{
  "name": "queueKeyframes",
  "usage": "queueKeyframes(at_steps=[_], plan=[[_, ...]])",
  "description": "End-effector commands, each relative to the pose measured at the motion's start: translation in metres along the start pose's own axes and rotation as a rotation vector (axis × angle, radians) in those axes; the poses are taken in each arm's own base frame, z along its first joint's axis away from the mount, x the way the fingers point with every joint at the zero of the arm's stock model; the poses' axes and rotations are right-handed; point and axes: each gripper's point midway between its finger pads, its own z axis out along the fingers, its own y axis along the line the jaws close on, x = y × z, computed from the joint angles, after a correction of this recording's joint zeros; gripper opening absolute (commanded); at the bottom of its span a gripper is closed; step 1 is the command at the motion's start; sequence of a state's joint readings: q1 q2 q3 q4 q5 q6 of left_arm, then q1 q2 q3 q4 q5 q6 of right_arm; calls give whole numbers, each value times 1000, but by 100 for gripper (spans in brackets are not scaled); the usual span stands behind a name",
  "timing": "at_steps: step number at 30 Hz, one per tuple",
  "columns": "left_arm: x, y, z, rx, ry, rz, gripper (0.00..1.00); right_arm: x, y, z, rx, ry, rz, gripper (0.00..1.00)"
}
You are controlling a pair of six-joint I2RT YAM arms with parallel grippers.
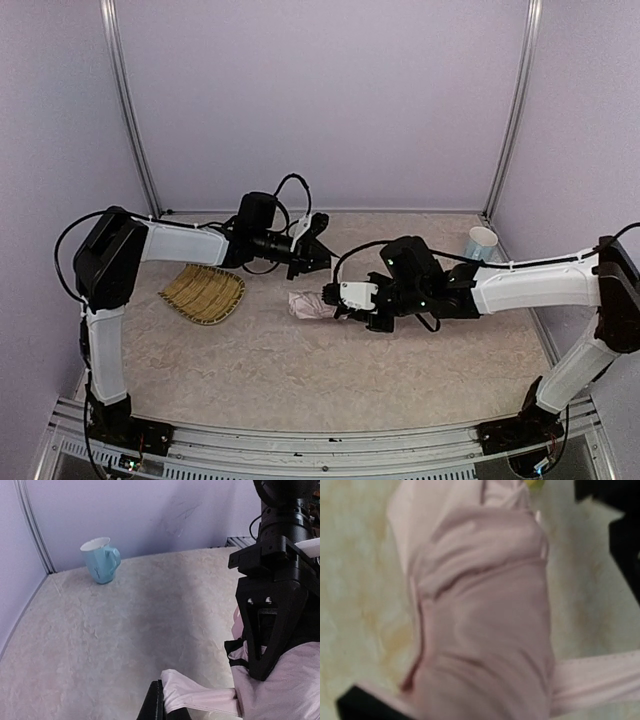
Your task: Put away the umbrella
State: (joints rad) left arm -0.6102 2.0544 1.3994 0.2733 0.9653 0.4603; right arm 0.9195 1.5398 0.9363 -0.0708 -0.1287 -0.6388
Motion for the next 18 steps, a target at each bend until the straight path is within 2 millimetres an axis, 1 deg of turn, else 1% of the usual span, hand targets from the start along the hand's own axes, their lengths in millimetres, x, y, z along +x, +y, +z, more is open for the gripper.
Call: queueKeyframes(at_steps=[1, 4, 7, 12, 15, 18], plan=[[-45, 39, -28, -249, 20, 232, 0, 88, 105, 20, -329, 286, -2, 0], [-4, 38, -22, -271, 131, 246, 0, 97, 125, 25, -427, 304, 19, 0], [31, 49, -16, -319, 233, 269, 0, 106, 145, 26, -509, 319, 35, 0], [81, 70, -2, -375, 408, 307, 0, 131, 155, 34, -531, 397, 32, 0], [95, 82, -3, -434, 466, 319, 0, 139, 156, 38, -527, 424, 23, 0], [101, 95, -8, -506, 499, 298, 13, 144, 155, 40, -526, 440, 27, 0]])
